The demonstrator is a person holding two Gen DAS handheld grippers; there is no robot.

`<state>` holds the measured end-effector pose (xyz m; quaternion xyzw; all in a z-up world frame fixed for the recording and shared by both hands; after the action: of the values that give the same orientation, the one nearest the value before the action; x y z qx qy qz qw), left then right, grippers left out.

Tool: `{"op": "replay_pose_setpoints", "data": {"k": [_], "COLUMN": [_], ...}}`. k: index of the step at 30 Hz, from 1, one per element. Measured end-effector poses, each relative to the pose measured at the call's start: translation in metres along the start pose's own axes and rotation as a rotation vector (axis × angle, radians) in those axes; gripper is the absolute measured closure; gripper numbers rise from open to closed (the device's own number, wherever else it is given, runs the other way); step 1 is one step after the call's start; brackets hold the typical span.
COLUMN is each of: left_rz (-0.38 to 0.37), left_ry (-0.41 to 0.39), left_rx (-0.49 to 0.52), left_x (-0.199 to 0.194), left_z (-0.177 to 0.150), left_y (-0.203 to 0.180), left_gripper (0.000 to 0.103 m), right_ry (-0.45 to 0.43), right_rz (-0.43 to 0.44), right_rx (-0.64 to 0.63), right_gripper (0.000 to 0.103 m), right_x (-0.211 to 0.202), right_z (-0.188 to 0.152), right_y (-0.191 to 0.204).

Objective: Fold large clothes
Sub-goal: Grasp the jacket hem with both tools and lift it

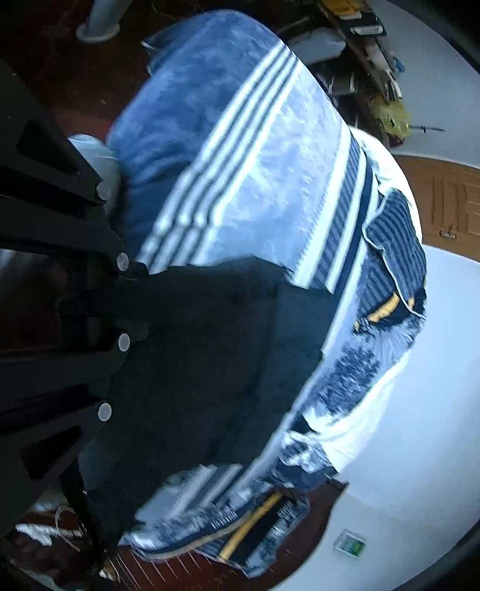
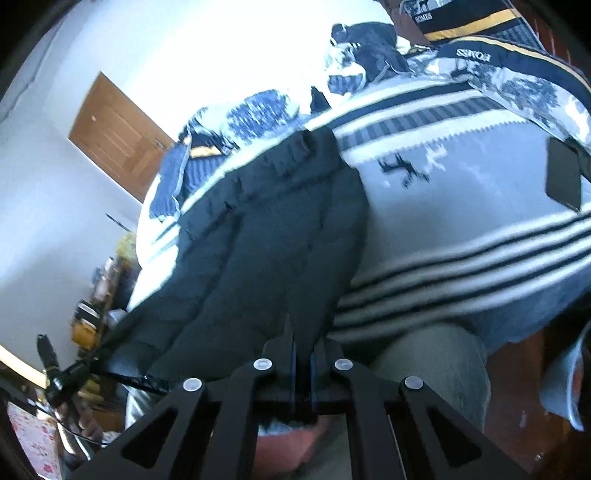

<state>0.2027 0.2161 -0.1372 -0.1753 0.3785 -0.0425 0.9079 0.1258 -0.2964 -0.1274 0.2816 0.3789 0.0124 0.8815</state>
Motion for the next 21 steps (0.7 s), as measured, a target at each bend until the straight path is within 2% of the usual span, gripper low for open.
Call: {"op": "replay_pose_setpoints", "data": {"k": [5, 8, 11, 12, 15, 18, 21], "left_rz": [-0.112, -0.141, -0.120, -0.081, -0.069, -0.024, 0.028], "left_ry": [-0.007, -0.017, -0.012, 0.002, -0.007, 0.003, 0.027], "left_rx": [-0.004, 0.027, 0.076, 0.055, 0.075, 0.093, 0.101], "left_x": [0.024, 0.053, 0.101, 0.121, 0.182, 0.250, 0.313], "left_z": [0.079, 0.129, 0.180, 0.196, 0.241, 0.275, 0.292], "left_y": [-0.008, -0.023, -0.045, -0.050, -0.062, -0.068, -0.069], "left_gripper": [0.097, 0.097, 0.097, 0.097, 0.097, 0.097, 0.097], "right_ry": [-0.049, -0.055, -0.038, -0.029, 0.004, 0.037, 0.059], "right_rz": [0.099, 0.156, 0.170, 0.165, 0.125, 0.076, 0.013], "right_rx": [-0.013, -0.044, -0.078, -0.090, -0.114, -0.122, -0.142], "right_gripper": [0.098, 0.098, 0.098, 0.098, 0.098, 0.098, 0.098], "right_x": [0.010, 0.035, 0.070, 0.093, 0.151, 0.214, 0.274], "right_z": [0.058, 0.112, 0.161, 0.185, 0.237, 0.280, 0.310], "right_y": [0.017, 0.030, 0.045, 0.049, 0.053, 0.048, 0.042]}}
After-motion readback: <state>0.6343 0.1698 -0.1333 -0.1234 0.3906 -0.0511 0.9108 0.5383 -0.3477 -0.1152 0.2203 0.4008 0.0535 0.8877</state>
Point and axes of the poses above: each gripper's, at about its wrist camera, not at the fingertips, and x roughly the way its jaws point, y to its left, z to its top, the point moved 3 cm from there along x, roughly the way its jaws point, and after that the axes turned 5 degrees about -y, right-handed, at the moved point
